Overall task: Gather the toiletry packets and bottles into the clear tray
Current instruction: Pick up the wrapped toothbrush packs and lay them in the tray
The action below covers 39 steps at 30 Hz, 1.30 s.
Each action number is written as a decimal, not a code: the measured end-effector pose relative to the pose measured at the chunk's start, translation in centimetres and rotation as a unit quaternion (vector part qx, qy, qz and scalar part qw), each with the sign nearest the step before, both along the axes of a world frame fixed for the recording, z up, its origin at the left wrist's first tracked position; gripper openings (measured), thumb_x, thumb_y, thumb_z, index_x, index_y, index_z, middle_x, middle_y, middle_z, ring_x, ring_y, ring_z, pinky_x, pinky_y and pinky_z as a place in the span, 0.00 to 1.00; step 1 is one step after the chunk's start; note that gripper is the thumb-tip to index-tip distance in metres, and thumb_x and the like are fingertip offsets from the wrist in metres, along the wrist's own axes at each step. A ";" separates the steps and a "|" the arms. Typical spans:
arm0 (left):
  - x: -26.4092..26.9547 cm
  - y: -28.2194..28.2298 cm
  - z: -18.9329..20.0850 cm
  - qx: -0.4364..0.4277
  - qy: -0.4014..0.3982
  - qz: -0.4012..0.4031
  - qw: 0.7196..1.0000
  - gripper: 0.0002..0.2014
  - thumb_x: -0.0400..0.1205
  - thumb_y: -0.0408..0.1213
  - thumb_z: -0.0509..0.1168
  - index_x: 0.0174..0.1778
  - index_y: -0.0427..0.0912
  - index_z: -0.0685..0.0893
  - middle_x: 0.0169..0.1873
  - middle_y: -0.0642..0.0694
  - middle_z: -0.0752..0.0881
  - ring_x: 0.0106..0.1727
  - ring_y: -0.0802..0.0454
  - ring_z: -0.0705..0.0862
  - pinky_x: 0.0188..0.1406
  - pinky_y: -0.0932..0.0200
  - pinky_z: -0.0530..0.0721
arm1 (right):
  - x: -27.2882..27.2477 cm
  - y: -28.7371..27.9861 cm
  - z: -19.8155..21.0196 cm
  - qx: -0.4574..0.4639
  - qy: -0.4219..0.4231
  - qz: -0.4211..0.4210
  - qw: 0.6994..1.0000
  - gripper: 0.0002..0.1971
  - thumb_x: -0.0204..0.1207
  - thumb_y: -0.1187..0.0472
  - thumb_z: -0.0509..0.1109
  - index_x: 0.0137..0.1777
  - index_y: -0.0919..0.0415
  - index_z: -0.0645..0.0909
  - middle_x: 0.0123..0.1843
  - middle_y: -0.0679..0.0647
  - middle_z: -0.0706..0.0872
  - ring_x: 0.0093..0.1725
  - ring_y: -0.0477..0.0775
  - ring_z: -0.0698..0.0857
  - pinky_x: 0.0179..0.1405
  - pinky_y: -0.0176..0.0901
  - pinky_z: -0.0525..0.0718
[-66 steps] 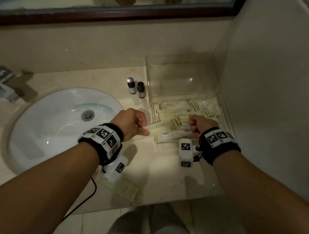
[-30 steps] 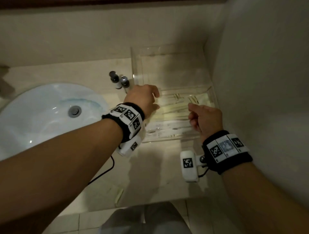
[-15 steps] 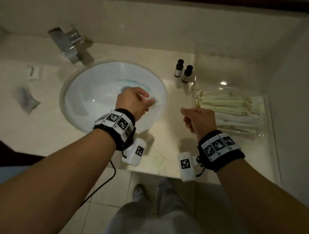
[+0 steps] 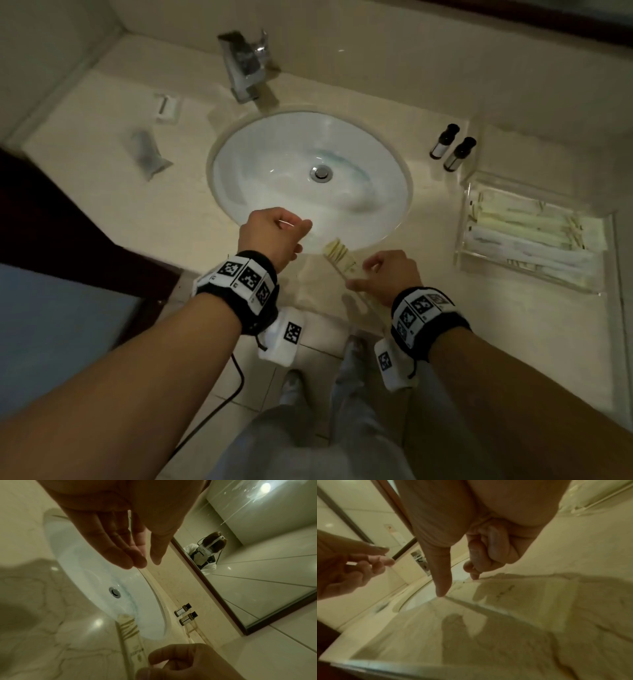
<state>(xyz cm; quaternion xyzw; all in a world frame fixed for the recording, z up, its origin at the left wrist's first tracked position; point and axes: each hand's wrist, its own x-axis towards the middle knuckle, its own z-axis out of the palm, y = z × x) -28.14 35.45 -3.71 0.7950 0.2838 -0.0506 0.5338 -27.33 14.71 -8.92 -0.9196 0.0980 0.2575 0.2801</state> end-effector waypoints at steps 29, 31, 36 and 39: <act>5.4 -7.1 3.9 -0.016 -0.032 -0.050 0.998 0.07 0.77 0.44 0.75 0.41 0.43 0.90 0.35 0.46 0.91 0.30 0.52 0.90 0.36 0.55 0.92 | 8.6 -15.5 7.4 0.321 -0.078 -0.508 0.795 0.16 0.84 0.65 0.60 0.32 0.63 0.71 0.30 0.56 0.77 0.21 0.50 0.75 0.11 0.28 0.63; 6.6 -8.4 4.0 -0.013 -0.032 -0.060 0.998 0.07 0.77 0.43 0.75 0.42 0.43 0.91 0.35 0.45 0.91 0.30 0.52 0.90 0.37 0.54 0.93 | 9.4 -18.6 6.5 0.334 -0.070 -0.544 0.766 0.15 0.85 0.64 0.58 0.34 0.63 0.72 0.31 0.56 0.78 0.16 0.48 0.77 0.11 0.26 0.64; 9.2 -11.5 3.7 -0.003 -0.021 -0.084 0.996 0.08 0.78 0.44 0.75 0.43 0.43 0.90 0.35 0.48 0.91 0.32 0.51 0.91 0.40 0.53 0.93 | 10.8 -22.0 4.1 0.329 -0.037 -0.582 0.743 0.14 0.88 0.63 0.53 0.41 0.61 0.73 0.15 0.49 0.82 0.10 0.44 0.77 0.09 0.24 0.62; 10.6 -13.0 3.3 0.010 -0.015 -0.096 0.995 0.08 0.79 0.45 0.74 0.43 0.44 0.90 0.36 0.49 0.91 0.33 0.52 0.91 0.38 0.55 0.92 | 11.6 -22.5 3.3 0.345 -0.016 -0.584 0.735 0.16 0.89 0.64 0.50 0.41 0.63 0.73 0.15 0.50 0.83 0.11 0.45 0.79 0.09 0.25 0.63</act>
